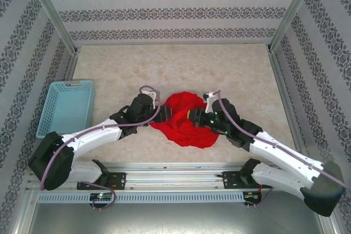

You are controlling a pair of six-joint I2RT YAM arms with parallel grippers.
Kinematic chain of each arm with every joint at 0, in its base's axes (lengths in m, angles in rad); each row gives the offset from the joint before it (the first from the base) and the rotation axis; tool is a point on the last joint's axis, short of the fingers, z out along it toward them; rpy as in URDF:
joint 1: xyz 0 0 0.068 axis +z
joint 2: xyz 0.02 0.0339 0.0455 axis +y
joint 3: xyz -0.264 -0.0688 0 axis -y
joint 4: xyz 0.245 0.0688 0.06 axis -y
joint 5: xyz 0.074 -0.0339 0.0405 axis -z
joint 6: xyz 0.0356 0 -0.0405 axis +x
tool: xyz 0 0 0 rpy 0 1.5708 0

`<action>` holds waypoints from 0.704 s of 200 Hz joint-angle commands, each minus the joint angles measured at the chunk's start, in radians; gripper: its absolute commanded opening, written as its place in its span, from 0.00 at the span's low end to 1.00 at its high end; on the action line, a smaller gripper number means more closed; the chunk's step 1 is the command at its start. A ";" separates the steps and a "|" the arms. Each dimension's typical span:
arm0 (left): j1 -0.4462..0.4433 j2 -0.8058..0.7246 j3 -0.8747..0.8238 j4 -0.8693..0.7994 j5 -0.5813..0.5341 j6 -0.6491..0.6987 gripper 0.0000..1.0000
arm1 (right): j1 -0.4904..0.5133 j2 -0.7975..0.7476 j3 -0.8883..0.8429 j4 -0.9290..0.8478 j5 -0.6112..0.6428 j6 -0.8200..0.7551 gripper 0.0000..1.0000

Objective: Fold the inside-out t-shirt

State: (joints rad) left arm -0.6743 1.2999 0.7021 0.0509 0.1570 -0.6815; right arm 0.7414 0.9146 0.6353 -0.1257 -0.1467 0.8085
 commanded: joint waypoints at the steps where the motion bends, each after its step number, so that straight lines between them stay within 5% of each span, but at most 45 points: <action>1: -0.007 -0.025 0.058 -0.115 -0.093 0.072 0.58 | -0.021 -0.059 0.018 -0.131 0.018 -0.022 0.00; 46: 0.001 0.217 0.299 -0.338 -0.261 0.119 0.79 | -0.046 -0.152 -0.013 -0.233 0.019 -0.050 0.00; 90: 0.001 0.454 0.467 -0.408 -0.232 0.107 0.76 | -0.063 -0.216 -0.094 -0.267 0.057 -0.015 0.00; 102: 0.001 0.483 0.485 -0.408 -0.227 0.095 0.65 | -0.067 -0.231 -0.101 -0.291 0.071 -0.012 0.00; 141: 0.058 0.499 0.540 -0.458 -0.355 0.055 0.03 | -0.073 -0.257 -0.083 -0.394 0.069 -0.019 0.00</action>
State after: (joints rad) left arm -0.6697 1.8095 1.1862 -0.3302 -0.0776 -0.6048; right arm 0.6758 0.6853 0.5430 -0.4324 -0.1070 0.7868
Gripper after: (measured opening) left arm 0.141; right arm 0.060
